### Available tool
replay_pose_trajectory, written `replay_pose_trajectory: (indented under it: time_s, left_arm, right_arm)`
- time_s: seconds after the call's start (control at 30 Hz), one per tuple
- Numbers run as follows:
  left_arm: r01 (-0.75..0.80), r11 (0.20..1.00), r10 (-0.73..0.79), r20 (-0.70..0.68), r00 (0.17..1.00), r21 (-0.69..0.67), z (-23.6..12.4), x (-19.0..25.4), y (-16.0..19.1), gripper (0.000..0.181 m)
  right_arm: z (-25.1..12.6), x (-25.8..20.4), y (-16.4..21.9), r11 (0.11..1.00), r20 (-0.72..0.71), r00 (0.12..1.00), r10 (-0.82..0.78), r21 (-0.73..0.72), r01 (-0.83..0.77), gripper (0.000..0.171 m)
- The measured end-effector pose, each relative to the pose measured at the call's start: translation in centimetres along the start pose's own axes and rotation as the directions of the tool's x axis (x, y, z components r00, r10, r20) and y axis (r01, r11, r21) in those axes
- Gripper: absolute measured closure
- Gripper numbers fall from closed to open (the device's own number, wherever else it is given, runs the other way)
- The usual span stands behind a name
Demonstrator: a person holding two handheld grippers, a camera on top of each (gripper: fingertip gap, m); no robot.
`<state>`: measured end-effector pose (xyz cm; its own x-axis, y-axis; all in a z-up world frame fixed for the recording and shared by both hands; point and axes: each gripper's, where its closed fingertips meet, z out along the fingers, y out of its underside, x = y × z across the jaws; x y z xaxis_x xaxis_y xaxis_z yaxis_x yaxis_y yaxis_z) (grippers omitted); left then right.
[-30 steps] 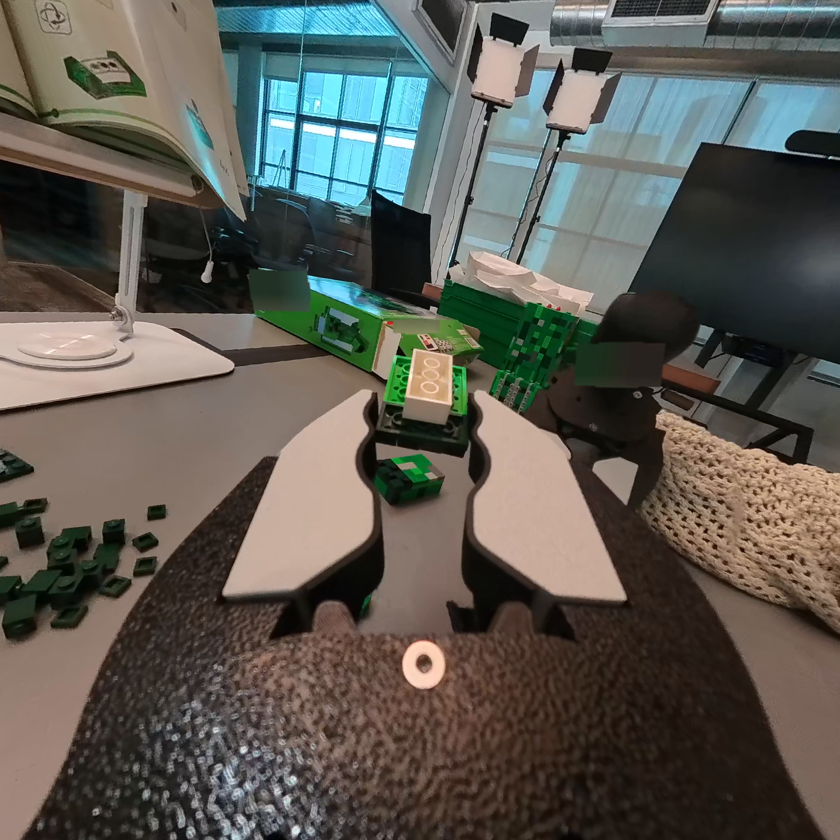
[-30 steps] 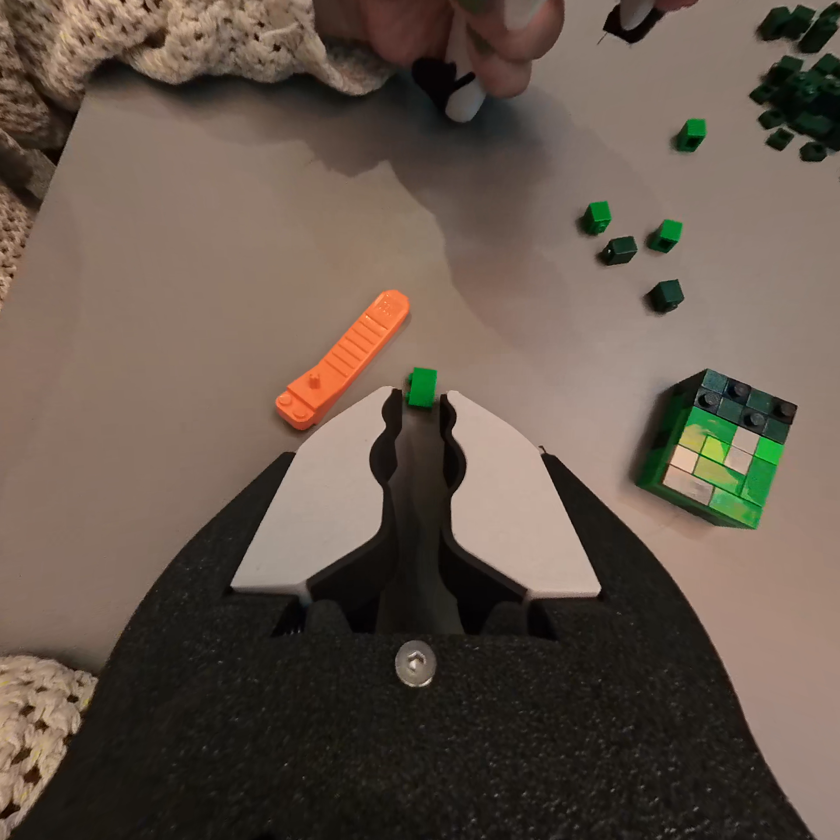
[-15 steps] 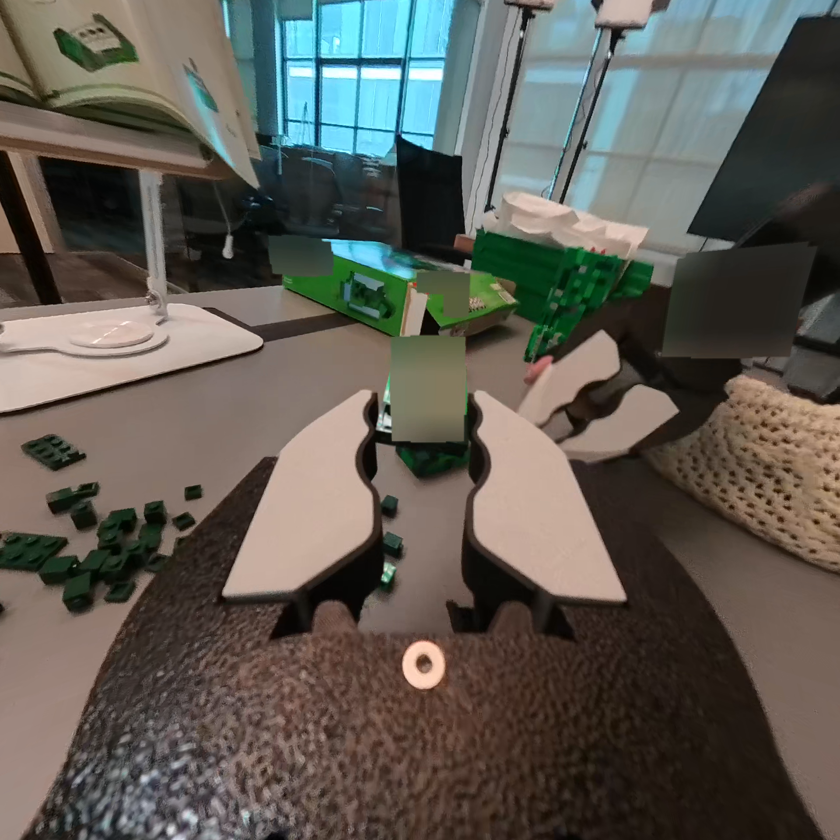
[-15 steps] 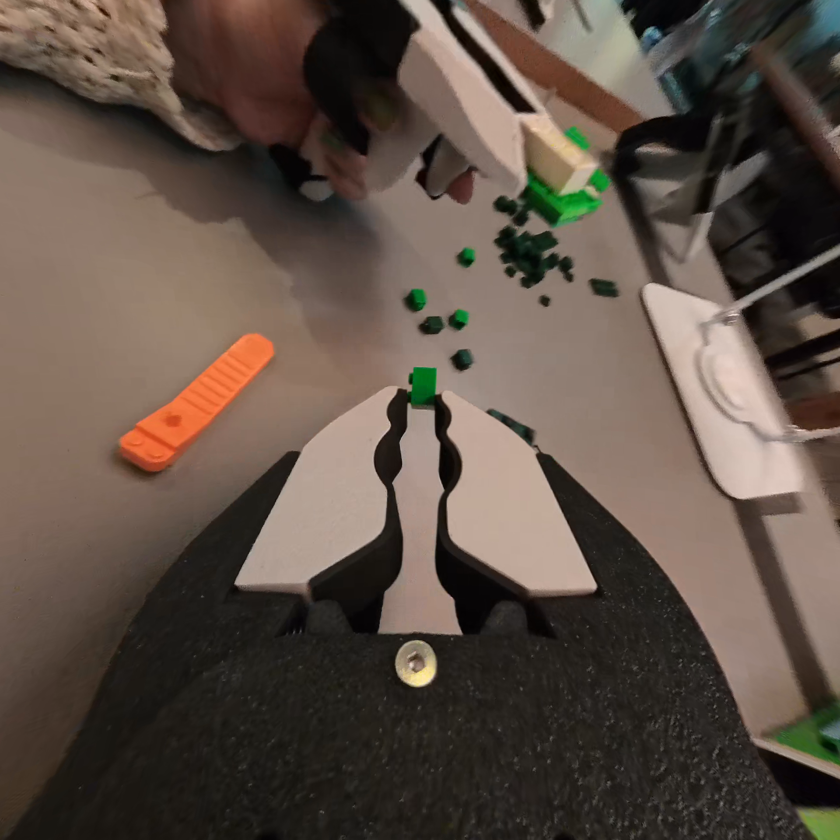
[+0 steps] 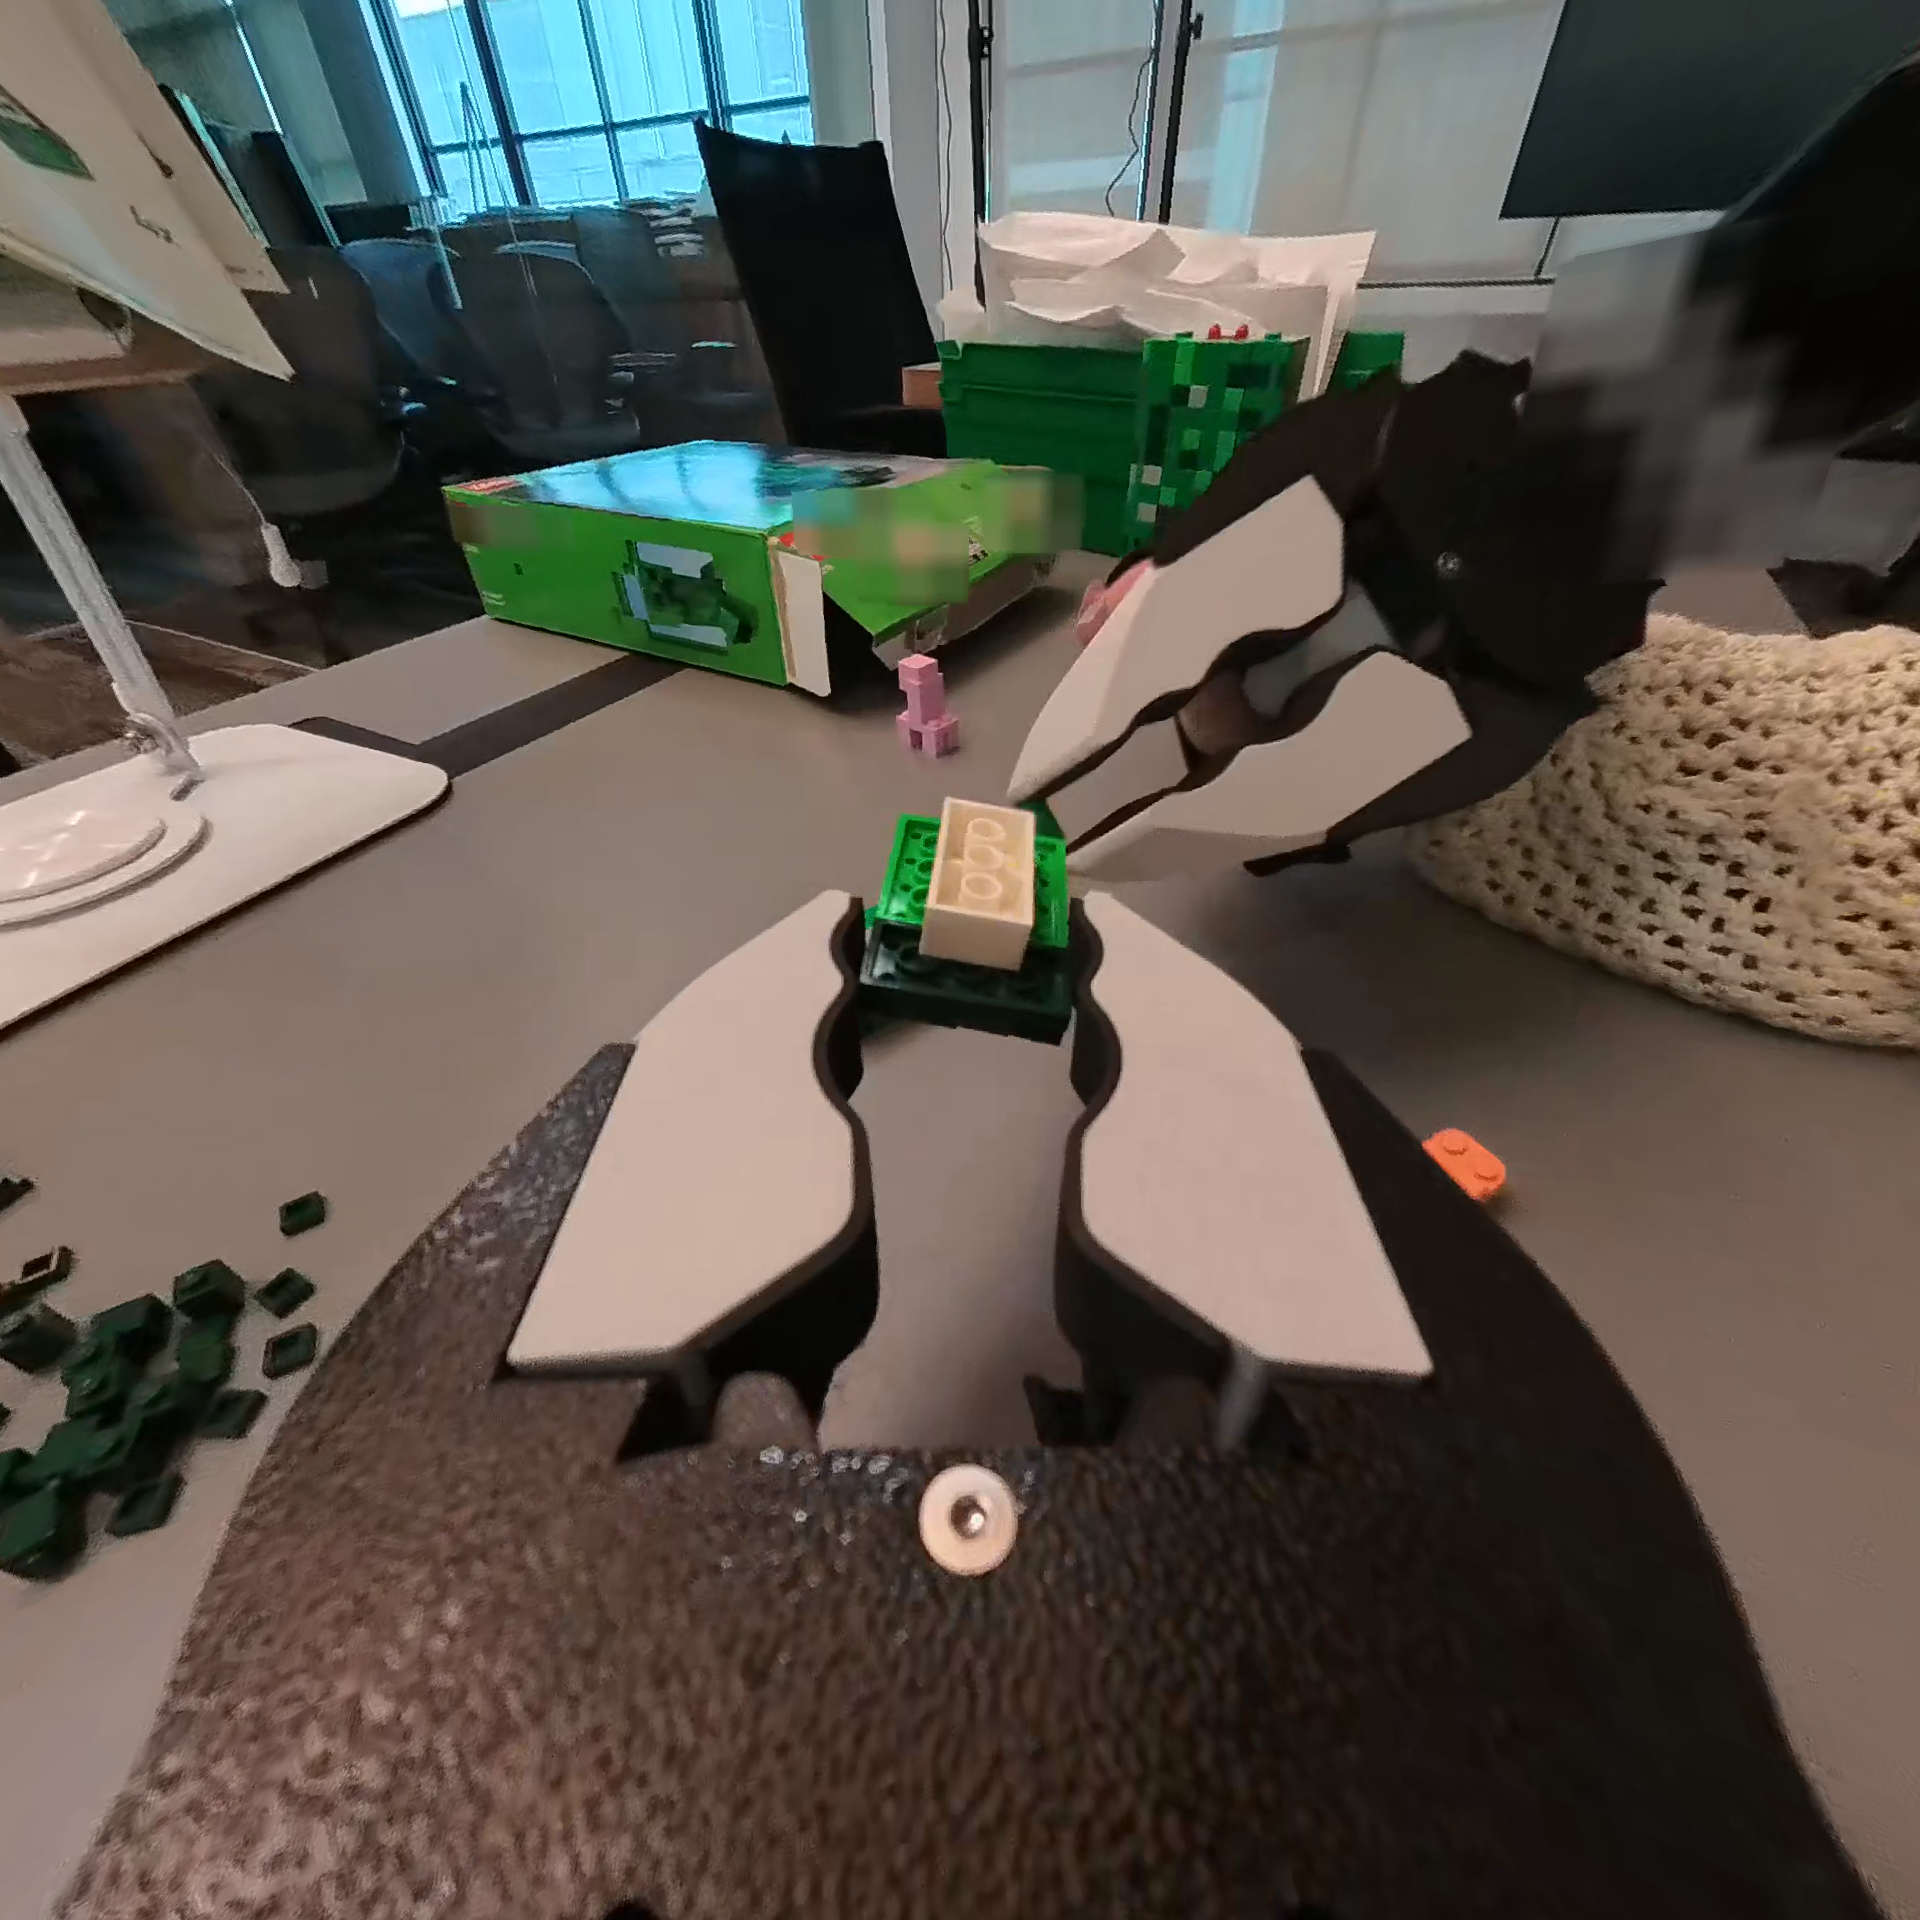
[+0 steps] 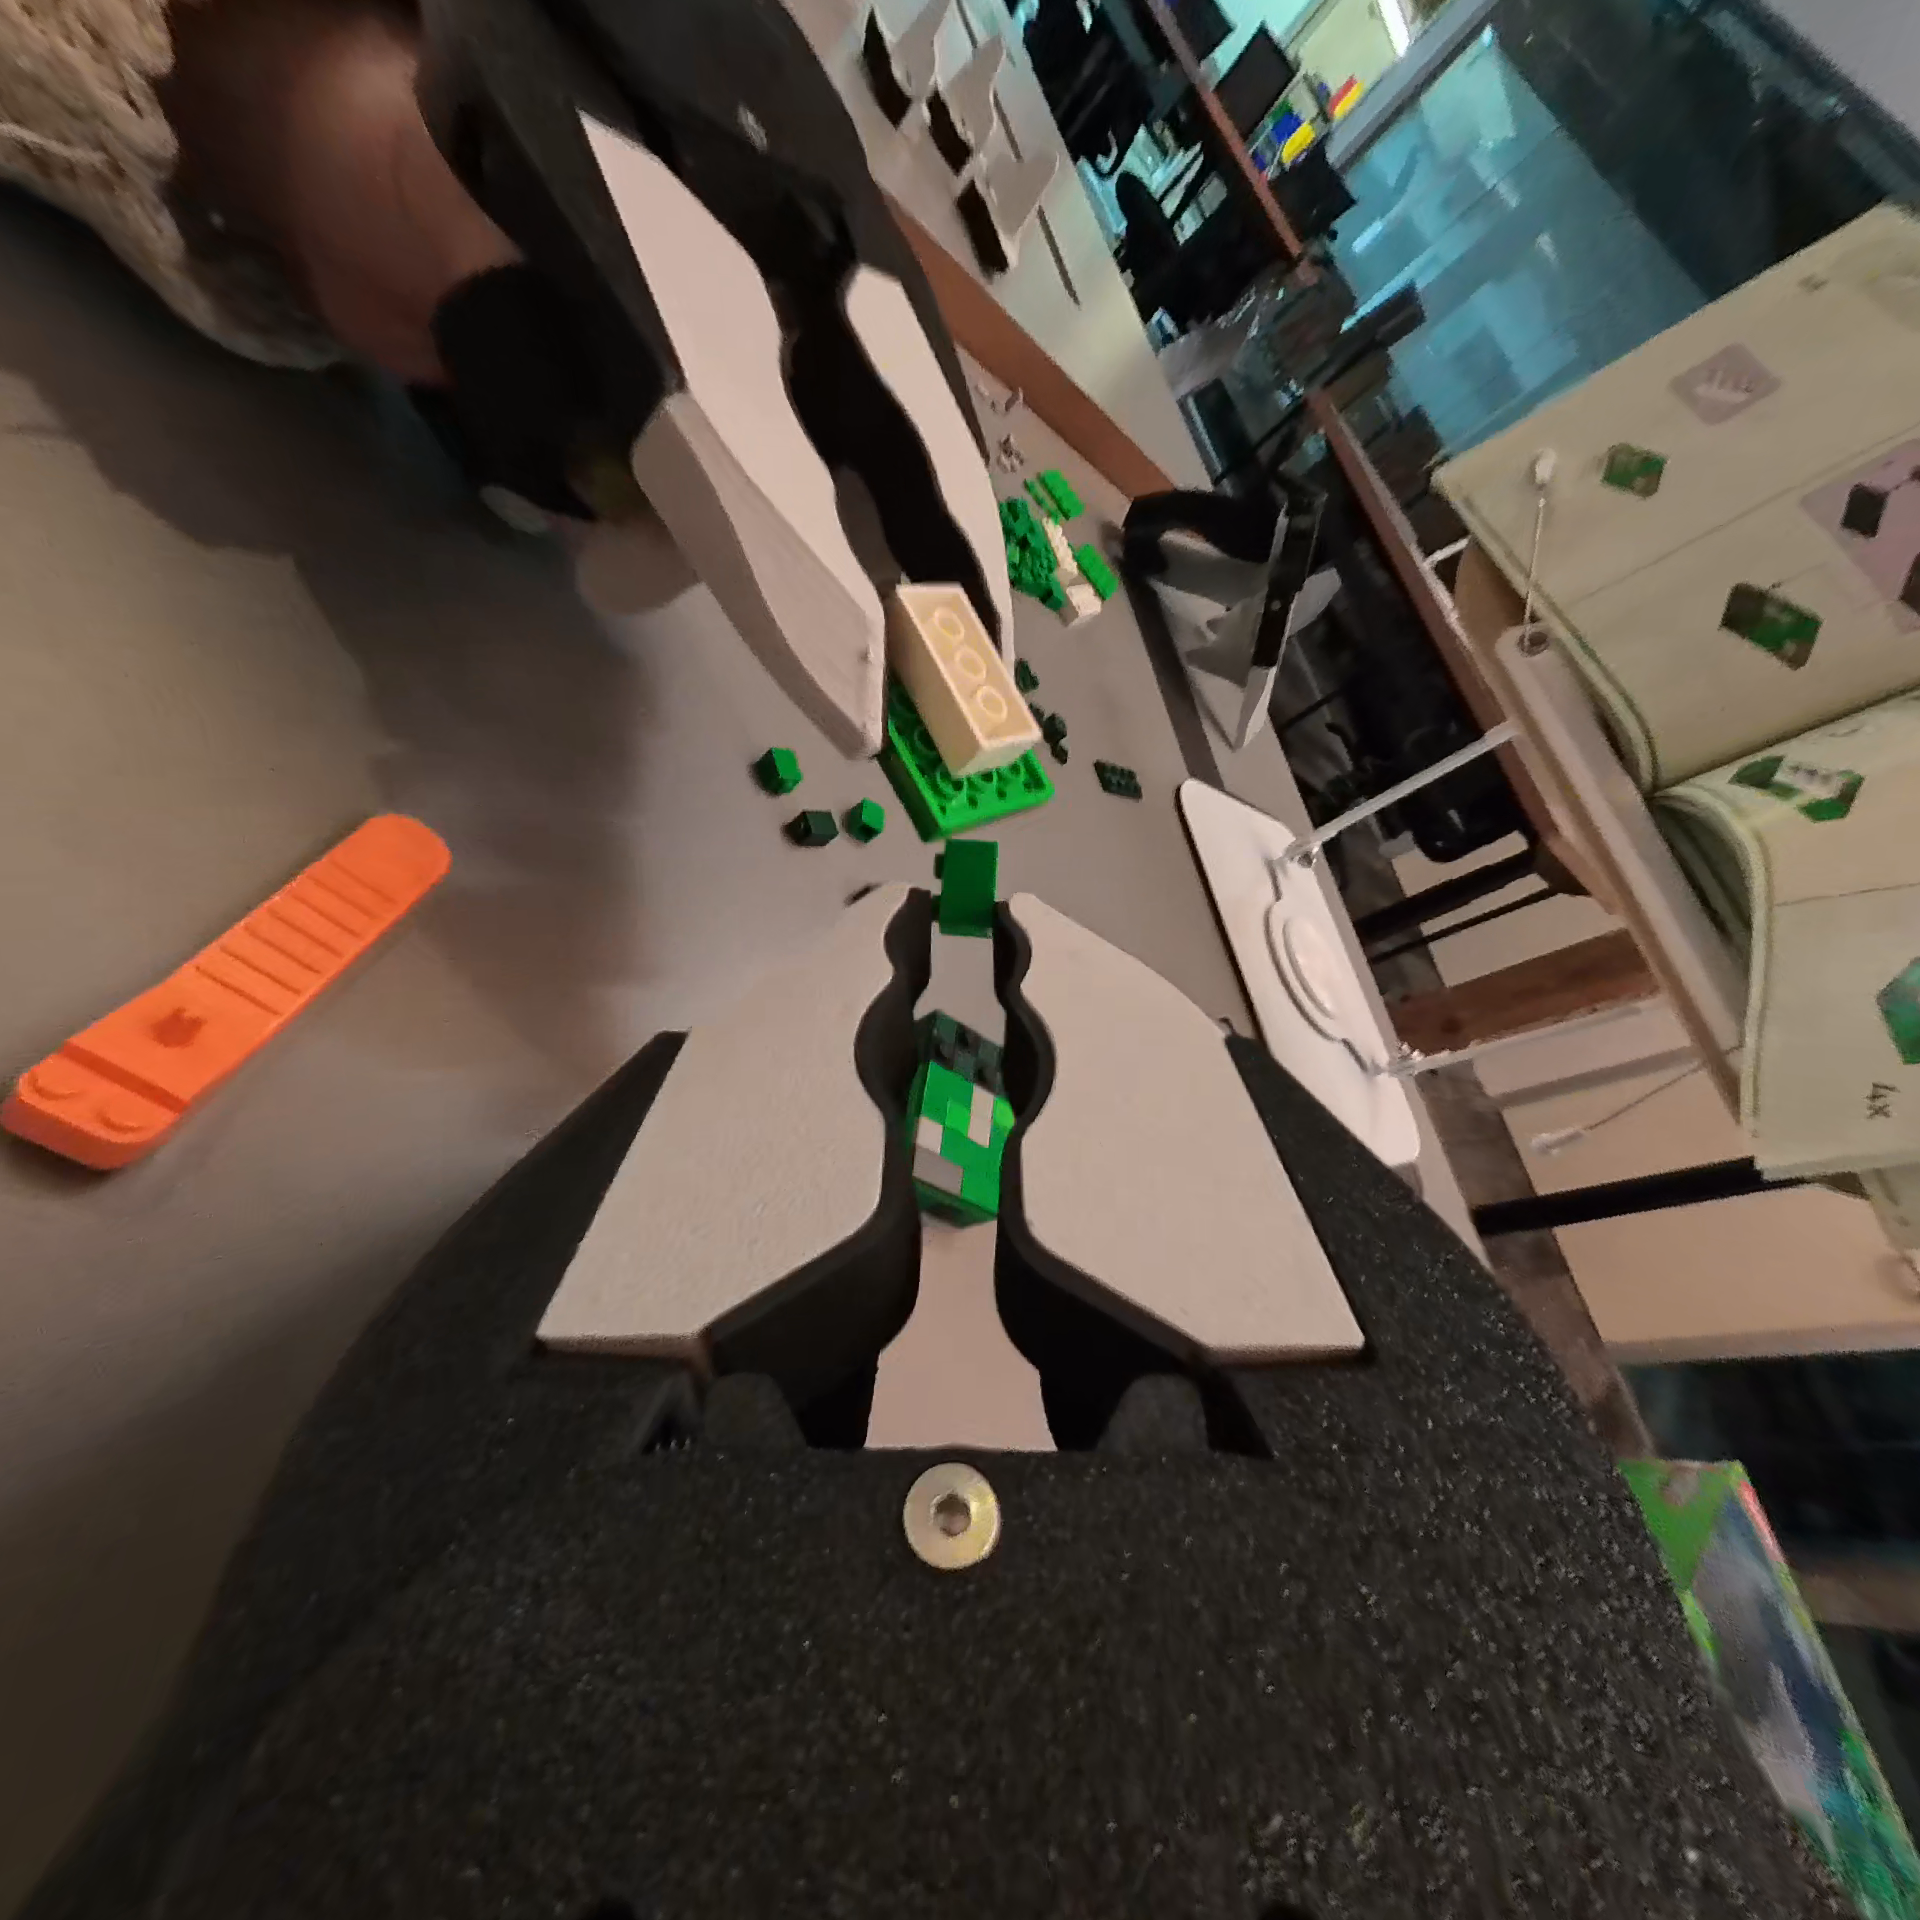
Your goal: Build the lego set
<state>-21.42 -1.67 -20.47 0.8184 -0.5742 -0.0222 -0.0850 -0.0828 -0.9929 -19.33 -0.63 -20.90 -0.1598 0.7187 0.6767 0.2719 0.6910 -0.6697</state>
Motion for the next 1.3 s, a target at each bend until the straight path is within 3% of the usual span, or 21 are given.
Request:
replay_pose_trajectory:
  time_s: [0.2,0.37,0.5,0.73,0.9,1.3]
  left_arm:
    - [-0.02,1.0,0.02,-0.016,1.0,-0.01,0.1,0.4,0.1,0.144]
    - [0.055,0.997,-0.049,-0.114,0.992,0.046,-0.3,1.2,-0.6,0.144]
    - [0.052,0.998,-0.051,-0.076,0.996,0.016,-0.2,0.6,-0.3,0.144]
    - [0.071,0.997,-0.071,-0.004,0.997,-0.013,-0.1,-0.4,0.1,0.144]
    - [0.105,0.994,-0.106,-0.027,0.994,-0.036,-0.1,-0.4,0.4,0.144]
    - [0.144,0.982,-0.158,-0.108,0.982,-0.12,0.1,0.9,1.4,0.144]
  right_arm:
    - [-1.0,1.5,-1.6,0.986,-0.167,0.975,-0.144,0.058,0.156,0.161]
    - [-1.2,2.2,-1.4,0.946,-0.27,0.909,-0.317,-0.019,0.324,0.161]
    - [-1.2,2.3,-1.3,0.899,-0.316,0.845,-0.432,-0.079,0.43,0.16]
    - [-0.4,1.0,-1.9,0.895,-0.271,0.856,-0.44,-0.048,0.444,0.161]
    - [0.1,0.0,-2.8,0.898,-0.237,0.872,-0.428,-0.002,0.44,0.16]
    - [1.0,-1.6,-2.4,0.823,-0.169,0.807,-0.566,-0.052,0.566,0.161]
